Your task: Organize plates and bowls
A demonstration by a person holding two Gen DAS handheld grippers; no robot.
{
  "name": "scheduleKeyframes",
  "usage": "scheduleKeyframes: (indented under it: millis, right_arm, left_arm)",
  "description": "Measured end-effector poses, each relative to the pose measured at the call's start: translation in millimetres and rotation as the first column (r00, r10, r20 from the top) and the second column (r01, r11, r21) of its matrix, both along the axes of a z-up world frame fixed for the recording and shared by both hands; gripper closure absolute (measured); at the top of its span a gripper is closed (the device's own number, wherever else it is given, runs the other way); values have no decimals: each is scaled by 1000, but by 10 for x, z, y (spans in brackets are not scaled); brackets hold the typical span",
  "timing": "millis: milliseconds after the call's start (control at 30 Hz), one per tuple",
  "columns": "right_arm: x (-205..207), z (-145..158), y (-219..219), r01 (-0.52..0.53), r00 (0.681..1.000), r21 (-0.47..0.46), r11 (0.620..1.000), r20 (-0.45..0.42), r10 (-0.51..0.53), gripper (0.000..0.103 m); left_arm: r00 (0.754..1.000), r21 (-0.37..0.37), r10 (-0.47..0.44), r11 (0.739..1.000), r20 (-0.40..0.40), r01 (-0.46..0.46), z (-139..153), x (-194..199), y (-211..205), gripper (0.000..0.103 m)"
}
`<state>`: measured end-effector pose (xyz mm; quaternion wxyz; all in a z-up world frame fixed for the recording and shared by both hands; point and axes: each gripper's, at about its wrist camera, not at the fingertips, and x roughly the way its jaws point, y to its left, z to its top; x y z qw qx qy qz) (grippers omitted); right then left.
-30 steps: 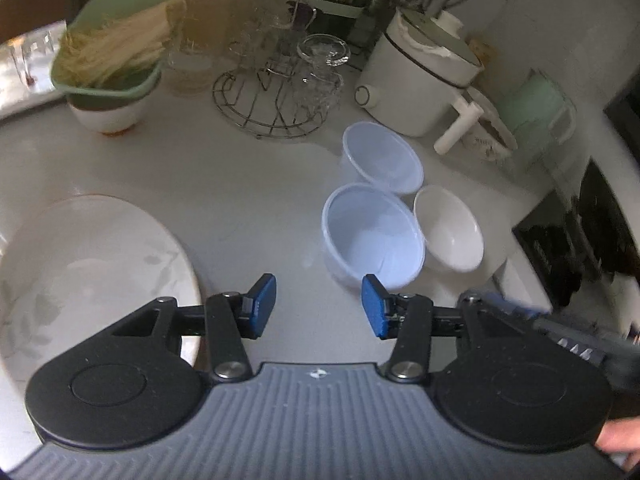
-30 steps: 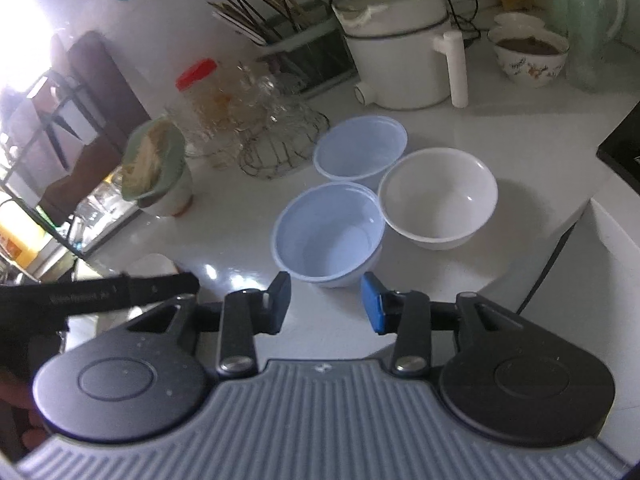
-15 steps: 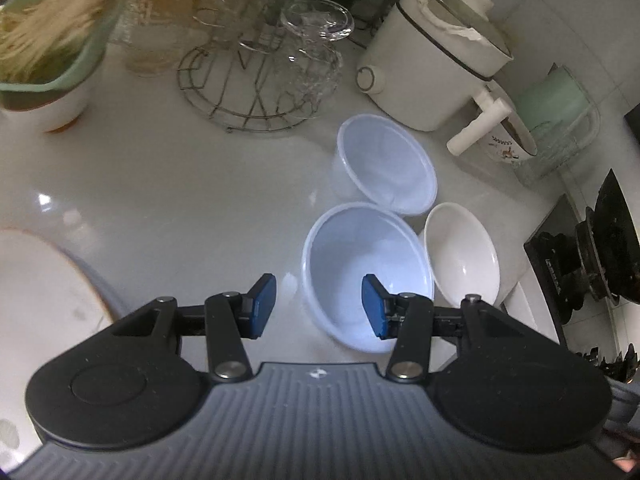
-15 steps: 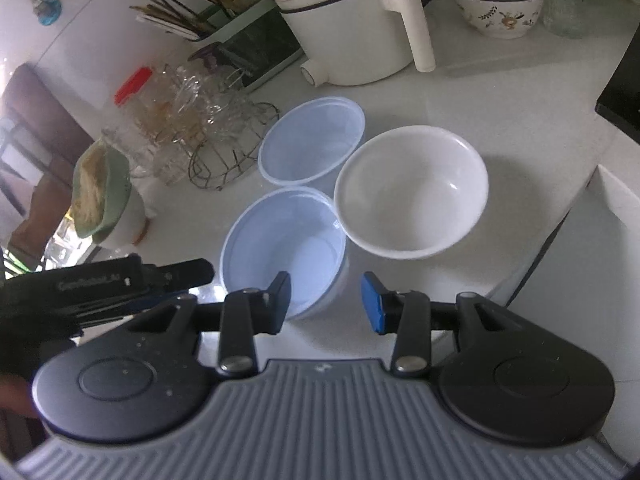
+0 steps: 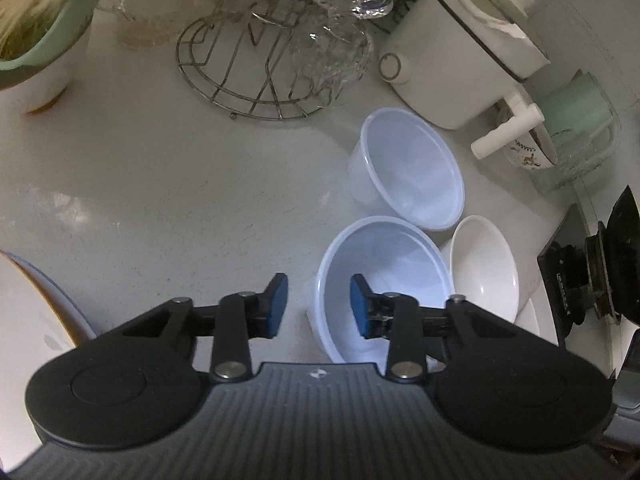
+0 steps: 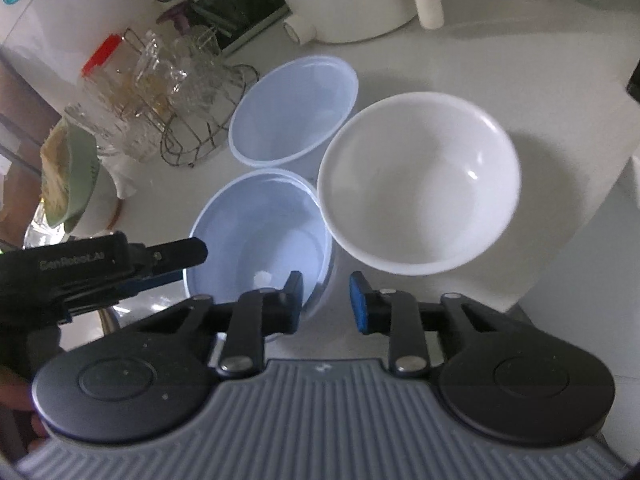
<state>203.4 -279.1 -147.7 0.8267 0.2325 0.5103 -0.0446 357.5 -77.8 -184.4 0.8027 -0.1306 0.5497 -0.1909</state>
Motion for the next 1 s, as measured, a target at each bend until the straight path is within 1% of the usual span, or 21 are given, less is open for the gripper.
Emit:
scheduleKeyframes:
  millis: [33, 100, 167, 233, 367, 500, 667, 767, 833, 1000]
  right_arm:
    - [13, -6, 6, -4, 1000, 1, 1000, -2, 4, 83]
    - [31, -4, 20, -13, 1000, -1, 1000, -3, 13, 86]
    - [41, 5, 26, -19, 1000, 2, 1000, -5, 19, 87]
    - [41, 10, 36, -23, 1000, -5, 1000, -10, 23, 87]
    - [22, 47, 43, -26, 1000, 17, 1000, -6, 26, 86]
    - [-6, 102, 108, -53, 999, 19, 998, 7, 53, 86]
    - [2, 118, 256, -98, 995, 24, 995, 24, 97, 86]
    - [10, 116, 324, -128, 992, 21, 992, 27, 127, 86]
    - [19, 113, 361, -151, 988, 6, 988, 32, 151, 86]
    - [49, 65, 339, -169, 985, -2, 986, 29, 169, 86]
  left_arm:
    - [1000, 0, -6, 1000, 1, 6, 0, 5, -8, 71]
    - [1000, -10, -10, 1000, -4, 10, 7, 9, -15, 78]
    - [1000, -50, 4, 999, -26, -5, 7, 18, 6, 79]
    - [1000, -53, 4, 999, -28, -5, 20, 11, 14, 79]
    - [1000, -58, 1, 998, -16, -2, 93, -38, 63, 79]
    - [1000, -36, 4, 999, -1, -4, 187, -117, 133, 79]
    - [1000, 16, 0, 1000, 21, -1, 273, -227, 262, 79]
    - [1000, 28, 17, 999, 20, -17, 255, -259, 334, 79]
    - [1000, 35, 29, 999, 5, -29, 226, -263, 341, 79]
    - [1000, 71, 2, 997, 7, -2, 200, -287, 275, 78]
